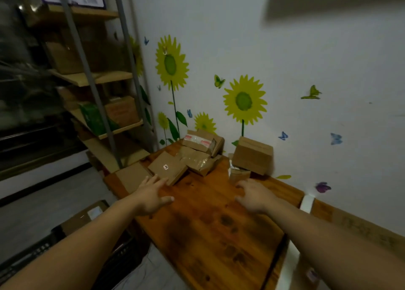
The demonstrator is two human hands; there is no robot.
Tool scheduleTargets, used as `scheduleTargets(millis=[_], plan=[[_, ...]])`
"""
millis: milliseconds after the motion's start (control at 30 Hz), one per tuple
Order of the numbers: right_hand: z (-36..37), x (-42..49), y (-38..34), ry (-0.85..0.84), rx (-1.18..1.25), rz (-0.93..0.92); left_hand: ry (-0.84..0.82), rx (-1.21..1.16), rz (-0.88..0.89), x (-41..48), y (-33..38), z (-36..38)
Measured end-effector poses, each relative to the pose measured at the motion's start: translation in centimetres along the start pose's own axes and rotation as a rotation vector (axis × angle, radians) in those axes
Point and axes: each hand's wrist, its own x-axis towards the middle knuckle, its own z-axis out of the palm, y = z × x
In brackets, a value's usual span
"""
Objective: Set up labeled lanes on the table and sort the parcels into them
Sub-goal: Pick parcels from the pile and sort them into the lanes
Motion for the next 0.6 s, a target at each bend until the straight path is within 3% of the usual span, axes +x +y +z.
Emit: scheduleTargets(millis=[300,600], plan=[[0.5,9.8,-4.8,0.04,0.022,0.172,-0.087,-0.185,0.116,12.9,-8.0,-5.9],[-3.8,13.3,-0.8,0.137,0.079,0.451,-0.171,-0.185,0.354,25.2,-1.2,-8.3]])
